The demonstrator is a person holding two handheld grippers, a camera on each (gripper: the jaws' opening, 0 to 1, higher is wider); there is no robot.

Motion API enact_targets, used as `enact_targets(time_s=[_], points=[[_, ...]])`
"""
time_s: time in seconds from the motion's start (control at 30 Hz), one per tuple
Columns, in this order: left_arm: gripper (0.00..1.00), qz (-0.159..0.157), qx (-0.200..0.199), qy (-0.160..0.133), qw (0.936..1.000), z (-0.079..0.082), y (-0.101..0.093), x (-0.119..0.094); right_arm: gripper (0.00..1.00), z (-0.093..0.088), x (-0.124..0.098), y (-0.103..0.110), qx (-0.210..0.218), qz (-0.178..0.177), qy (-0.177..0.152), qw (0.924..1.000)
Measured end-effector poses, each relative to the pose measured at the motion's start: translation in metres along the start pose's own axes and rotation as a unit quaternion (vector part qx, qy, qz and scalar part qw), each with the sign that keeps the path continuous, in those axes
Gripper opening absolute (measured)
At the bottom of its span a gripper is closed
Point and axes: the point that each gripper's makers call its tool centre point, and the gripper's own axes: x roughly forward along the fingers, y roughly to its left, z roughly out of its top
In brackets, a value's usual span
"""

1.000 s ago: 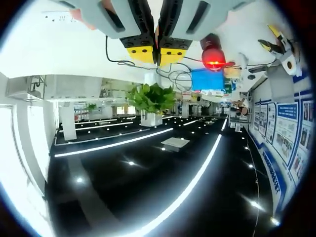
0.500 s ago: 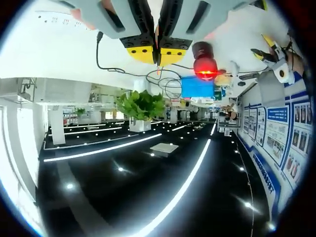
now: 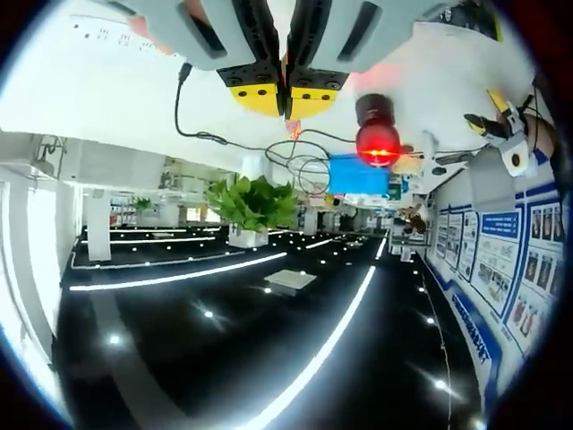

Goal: Clip sheet goods on table flip sheet goods clip sheet goods scan sheet goods put sheet goods back to table

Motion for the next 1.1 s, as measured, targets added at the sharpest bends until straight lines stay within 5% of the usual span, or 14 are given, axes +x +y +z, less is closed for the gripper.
enact_targets(time_s=[0.63, 1.1], points=[[0.35, 0.005, -0.001, 0.009, 0.9999, -0.003, 0.002, 0.002, 0.0, -0.026, 0.027, -0.046, -0.052, -0.021, 0.058, 0.9968], [0.35, 0.011, 0.012, 0.02, 0.9997, -0.006, 0.003, 0.005, 0.0, -0.071, 0.032, -0.069, -0.053, -0.024, 0.1, 0.9933]])
